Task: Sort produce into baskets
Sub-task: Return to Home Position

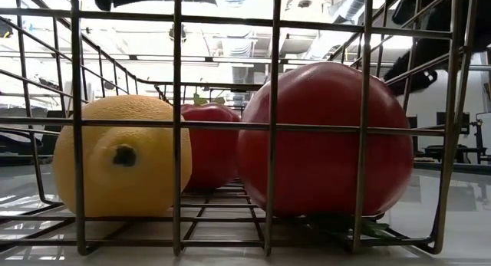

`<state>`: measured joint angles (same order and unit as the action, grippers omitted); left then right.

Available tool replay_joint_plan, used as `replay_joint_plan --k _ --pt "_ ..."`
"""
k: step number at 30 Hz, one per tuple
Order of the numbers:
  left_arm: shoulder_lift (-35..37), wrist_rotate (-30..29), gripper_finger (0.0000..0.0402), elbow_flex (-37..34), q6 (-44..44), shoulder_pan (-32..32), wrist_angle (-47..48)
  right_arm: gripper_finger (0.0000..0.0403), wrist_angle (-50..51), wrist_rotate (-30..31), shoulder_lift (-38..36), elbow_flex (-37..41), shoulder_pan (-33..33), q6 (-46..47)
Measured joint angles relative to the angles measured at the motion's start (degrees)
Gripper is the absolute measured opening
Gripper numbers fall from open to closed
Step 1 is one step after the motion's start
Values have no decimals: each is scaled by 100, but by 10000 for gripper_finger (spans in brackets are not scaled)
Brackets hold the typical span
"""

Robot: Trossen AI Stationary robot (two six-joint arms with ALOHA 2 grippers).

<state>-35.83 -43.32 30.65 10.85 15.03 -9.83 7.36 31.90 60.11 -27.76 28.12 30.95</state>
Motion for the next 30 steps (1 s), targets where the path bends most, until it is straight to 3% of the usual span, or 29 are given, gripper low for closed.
replay_joint_plan --k 11,21,27,30 --pt "171 -65 292 0 -203 4 443 385 39 166 -2516 830 -1184 -1205" --pt "369 -49 292 0 -187 0 398 385 -1089 -50 -3890 1893 -1890 -1859" --pt "367 -54 292 0 -284 0 770 385 -644 -303 -4372 1976 -1810 -1751" --pt "368 -51 292 -2 -357 0 1081 385 83 -158 -4715 1700 -1736 -1737"
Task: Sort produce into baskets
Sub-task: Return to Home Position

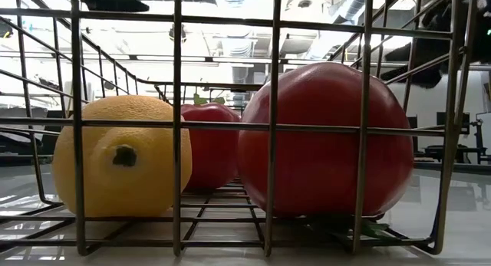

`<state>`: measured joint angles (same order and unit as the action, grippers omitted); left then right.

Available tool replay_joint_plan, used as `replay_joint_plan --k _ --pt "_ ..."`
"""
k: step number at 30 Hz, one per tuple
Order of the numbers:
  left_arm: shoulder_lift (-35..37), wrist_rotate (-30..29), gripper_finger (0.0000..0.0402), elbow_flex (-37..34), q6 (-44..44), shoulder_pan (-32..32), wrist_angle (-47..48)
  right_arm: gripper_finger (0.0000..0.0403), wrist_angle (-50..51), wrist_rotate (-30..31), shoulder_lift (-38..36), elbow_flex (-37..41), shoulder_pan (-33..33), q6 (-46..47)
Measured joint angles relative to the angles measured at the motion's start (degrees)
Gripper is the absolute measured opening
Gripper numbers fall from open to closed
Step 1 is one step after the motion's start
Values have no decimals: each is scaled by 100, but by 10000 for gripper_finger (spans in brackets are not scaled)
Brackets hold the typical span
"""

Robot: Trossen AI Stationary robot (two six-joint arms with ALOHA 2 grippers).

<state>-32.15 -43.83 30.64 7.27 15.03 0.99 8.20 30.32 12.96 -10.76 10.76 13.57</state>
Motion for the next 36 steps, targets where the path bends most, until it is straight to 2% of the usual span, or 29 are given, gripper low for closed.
replay_joint_plan --k 3,5,10,13,17,20,24,28,32,36 --pt "118 5 292 -51 -135 0 216 385 912 135 -412 -425 91 214" --pt "281 1 292 -240 -144 0 145 385 1091 180 -684 -545 138 285" --pt "820 -56 292 -907 165 -59 -840 385 1254 196 -1281 -309 265 161" --pt "1152 -57 292 -1229 169 -167 -994 385 1218 394 -1266 -200 260 155" --pt "1589 -52 292 -1524 20 -357 -992 385 529 919 -1201 -84 167 186" --pt "1898 57 292 -1756 58 -451 -1215 385 355 891 -1195 -75 97 -43" --pt "2361 653 292 -2203 457 -454 -1932 385 354 891 -1194 -75 9 -206" --pt "2803 619 292 -2615 717 -455 -2466 385 343 893 -1179 -76 -120 -206" --pt "3155 621 292 -2859 796 -455 -2510 385 307 891 -1179 -76 -242 -204" --pt "3188 728 292 -3006 860 -457 -2899 385 333 891 -1179 -77 -363 -334"
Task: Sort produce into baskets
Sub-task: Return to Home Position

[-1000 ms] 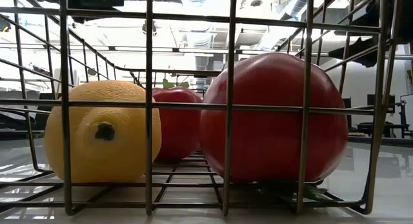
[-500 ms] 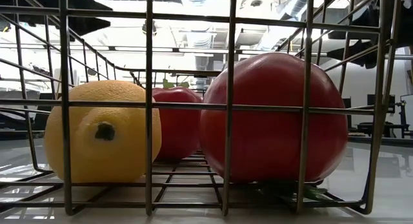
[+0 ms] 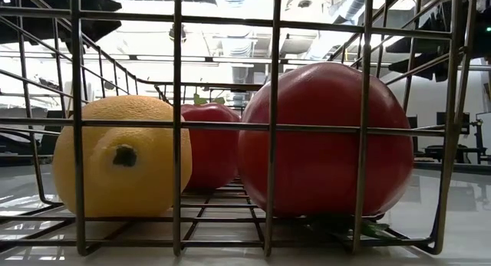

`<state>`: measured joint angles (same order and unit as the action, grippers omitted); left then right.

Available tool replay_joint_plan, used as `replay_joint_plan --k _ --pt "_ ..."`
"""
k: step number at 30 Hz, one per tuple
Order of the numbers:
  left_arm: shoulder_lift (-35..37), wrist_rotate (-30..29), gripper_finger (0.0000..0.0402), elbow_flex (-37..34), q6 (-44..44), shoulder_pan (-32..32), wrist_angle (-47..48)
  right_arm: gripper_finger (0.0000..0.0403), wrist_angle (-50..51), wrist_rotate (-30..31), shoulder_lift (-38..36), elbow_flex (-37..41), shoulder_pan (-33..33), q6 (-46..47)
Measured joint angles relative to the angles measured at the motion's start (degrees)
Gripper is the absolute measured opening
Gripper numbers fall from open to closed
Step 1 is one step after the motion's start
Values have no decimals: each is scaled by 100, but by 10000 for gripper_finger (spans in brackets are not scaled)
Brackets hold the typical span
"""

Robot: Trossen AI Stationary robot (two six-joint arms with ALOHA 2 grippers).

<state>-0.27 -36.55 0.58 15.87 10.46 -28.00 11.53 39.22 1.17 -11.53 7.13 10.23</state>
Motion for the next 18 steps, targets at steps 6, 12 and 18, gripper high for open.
replay_joint_plan --k 6,12,18 --pt "3 -17 292 0 -11 0 -24 385 8 -2 0 0 -179 -599" --pt "2 -65 292 -4 -188 0 297 385 55 -2 0 0 -243 -875" --pt "2 -90 292 -7 -334 0 1022 385 56 -7 0 0 -242 -875"
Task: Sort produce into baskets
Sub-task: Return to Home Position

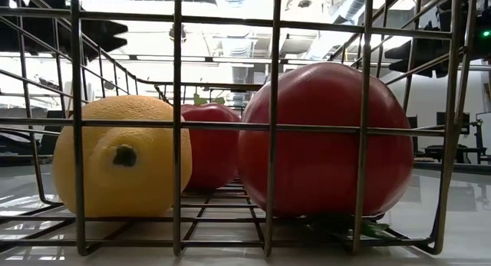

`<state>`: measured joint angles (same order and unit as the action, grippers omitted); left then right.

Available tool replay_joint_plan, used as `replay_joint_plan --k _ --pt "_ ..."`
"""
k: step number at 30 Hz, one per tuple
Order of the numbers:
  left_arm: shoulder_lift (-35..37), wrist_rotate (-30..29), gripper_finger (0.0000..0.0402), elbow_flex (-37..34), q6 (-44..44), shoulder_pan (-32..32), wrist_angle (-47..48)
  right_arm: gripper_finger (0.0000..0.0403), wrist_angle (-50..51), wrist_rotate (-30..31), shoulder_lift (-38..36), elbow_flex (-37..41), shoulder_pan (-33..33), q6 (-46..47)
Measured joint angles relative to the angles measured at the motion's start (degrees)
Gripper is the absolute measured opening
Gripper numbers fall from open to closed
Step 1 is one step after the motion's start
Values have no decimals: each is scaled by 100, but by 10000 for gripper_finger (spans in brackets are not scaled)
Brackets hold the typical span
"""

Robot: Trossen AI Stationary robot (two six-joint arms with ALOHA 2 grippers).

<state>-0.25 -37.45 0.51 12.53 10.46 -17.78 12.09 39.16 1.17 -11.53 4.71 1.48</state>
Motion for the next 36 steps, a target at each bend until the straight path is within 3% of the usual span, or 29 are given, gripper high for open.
replay_joint_plan --k 7,10,36 --pt "-1 -2 292 -2 -11 0 1300 385 6 -2 0 0 2 0" --pt "-86 -34 292 38 13 1 1436 385 8 -4 0 -2 2 2" --pt "-87 -44 292 74 13 0 1550 385 119 -24 0 -4 2 4"
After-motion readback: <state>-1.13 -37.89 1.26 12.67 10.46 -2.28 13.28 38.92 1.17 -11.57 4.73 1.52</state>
